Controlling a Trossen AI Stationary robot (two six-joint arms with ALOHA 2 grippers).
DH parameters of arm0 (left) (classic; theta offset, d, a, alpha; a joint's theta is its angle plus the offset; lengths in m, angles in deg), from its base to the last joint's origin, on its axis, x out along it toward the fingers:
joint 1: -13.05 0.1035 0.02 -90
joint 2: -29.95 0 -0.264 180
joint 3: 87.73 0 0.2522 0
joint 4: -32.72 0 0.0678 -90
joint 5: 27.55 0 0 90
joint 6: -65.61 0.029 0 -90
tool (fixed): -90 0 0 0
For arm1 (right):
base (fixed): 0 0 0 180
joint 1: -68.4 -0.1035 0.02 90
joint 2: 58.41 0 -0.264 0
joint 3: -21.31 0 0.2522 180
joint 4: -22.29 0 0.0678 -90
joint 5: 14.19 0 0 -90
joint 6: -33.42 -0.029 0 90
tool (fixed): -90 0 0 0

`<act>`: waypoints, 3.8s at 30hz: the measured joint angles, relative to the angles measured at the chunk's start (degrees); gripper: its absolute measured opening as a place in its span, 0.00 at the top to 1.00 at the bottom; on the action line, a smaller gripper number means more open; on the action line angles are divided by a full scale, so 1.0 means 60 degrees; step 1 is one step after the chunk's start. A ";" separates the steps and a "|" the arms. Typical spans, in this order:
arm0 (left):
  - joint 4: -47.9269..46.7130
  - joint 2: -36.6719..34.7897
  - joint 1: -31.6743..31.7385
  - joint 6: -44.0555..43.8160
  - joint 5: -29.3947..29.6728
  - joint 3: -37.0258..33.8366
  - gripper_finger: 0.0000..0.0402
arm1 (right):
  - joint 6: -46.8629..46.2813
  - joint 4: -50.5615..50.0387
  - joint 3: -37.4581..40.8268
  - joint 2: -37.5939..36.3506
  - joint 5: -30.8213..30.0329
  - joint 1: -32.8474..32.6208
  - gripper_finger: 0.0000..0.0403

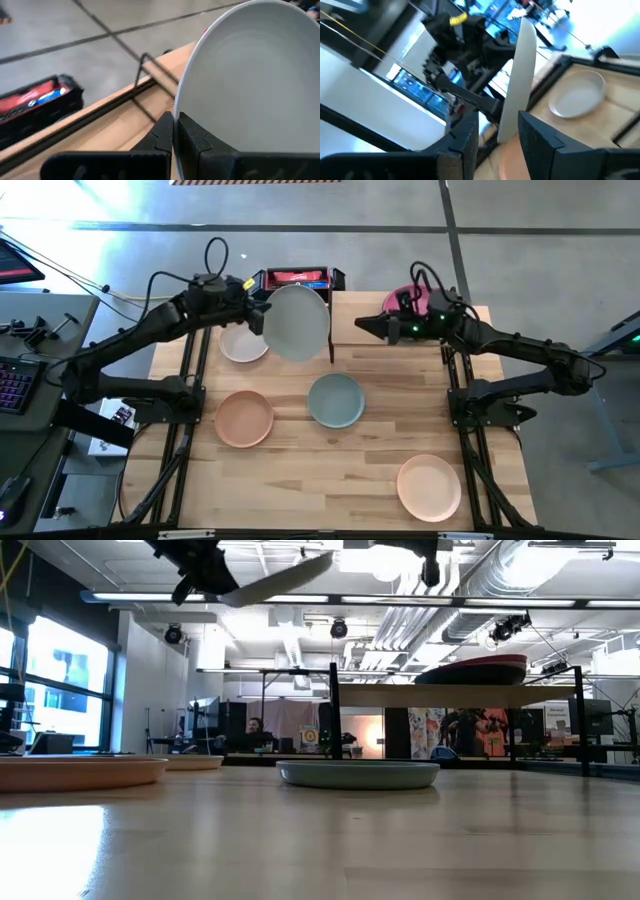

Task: Place and stack plates onto a shelf
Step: Stack the white plate on top of the pink plate on the shelf

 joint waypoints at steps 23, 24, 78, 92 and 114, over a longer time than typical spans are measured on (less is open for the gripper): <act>-0.2798 0.2675 -0.0223 0.2220 0.0394 0.3408 1.00 | 0.1853 -0.5039 -0.4330 0.1542 -0.2930 0.0000 0.71; -0.2852 0.2762 -0.0253 0.2237 0.0394 0.3408 1.00 | 0.1846 -0.5458 -0.4543 0.1753 -0.3063 0.0002 0.71; -0.2083 0.3689 -0.0576 0.2791 0.0540 0.3405 0.98 | 0.1562 -0.9041 -0.6513 0.5064 -0.3204 -0.0391 0.94; -0.2075 0.3685 -0.0572 0.2689 -0.0063 0.3408 0.84 | 0.0570 -0.9393 -0.6510 0.5064 -0.3163 -0.0372 0.99; -0.2053 0.3648 -0.0382 0.2443 -0.0398 0.4281 0.72 | 0.0445 -1.0342 -0.6502 0.4612 -0.3474 -0.0375 1.00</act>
